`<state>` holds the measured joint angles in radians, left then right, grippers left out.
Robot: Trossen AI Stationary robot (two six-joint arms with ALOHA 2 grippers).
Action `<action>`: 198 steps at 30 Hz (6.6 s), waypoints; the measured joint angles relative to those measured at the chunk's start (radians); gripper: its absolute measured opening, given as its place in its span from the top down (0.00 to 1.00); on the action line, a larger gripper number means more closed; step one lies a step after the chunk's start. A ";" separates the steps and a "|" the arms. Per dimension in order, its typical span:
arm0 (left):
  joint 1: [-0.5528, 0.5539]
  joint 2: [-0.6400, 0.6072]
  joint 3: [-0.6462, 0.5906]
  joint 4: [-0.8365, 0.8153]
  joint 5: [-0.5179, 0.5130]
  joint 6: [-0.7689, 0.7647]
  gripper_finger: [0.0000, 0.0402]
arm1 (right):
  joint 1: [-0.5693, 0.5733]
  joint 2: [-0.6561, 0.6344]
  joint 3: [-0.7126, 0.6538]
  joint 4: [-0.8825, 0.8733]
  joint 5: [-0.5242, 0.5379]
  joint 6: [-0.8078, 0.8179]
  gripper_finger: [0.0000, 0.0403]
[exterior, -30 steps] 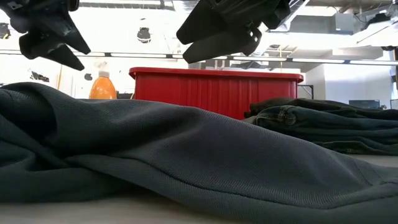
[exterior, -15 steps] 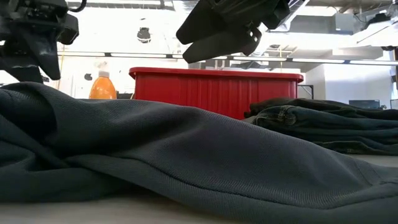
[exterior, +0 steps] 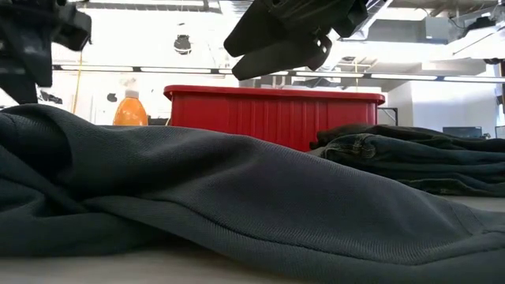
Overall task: Fold Laundry from Bin
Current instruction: Fold the black shorts
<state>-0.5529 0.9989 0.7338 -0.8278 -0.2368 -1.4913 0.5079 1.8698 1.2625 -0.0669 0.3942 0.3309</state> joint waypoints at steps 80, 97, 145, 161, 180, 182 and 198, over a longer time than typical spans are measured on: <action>-0.240 0.227 -0.213 0.102 0.066 -0.370 0.22 | 0.016 0.000 0.000 0.049 -0.007 -0.044 0.41; -0.239 0.201 -0.251 0.162 -0.035 -0.292 0.93 | 0.028 0.000 0.000 0.053 -0.002 -0.027 0.41; 0.208 1.258 1.365 -0.742 0.312 0.741 0.92 | 0.182 -0.182 -0.295 0.054 0.139 0.033 0.46; 0.231 1.357 1.610 -0.721 0.351 0.768 0.75 | 0.261 -0.050 -0.296 0.022 0.131 0.193 0.61; 0.218 1.155 1.620 -0.744 0.187 0.830 0.58 | 0.256 -0.074 -0.280 0.057 0.122 0.192 0.67; 0.178 1.083 1.602 -0.741 0.090 0.834 0.58 | 0.256 -0.083 -0.257 0.046 0.113 0.188 0.67; -0.176 0.866 0.790 -0.294 -0.494 0.530 0.58 | 0.057 -0.057 -0.053 0.226 0.003 0.034 0.81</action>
<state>-0.7287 1.8648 1.5235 -1.1214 -0.7308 -0.9612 0.5646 1.8133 1.2099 0.1592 0.3974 0.3652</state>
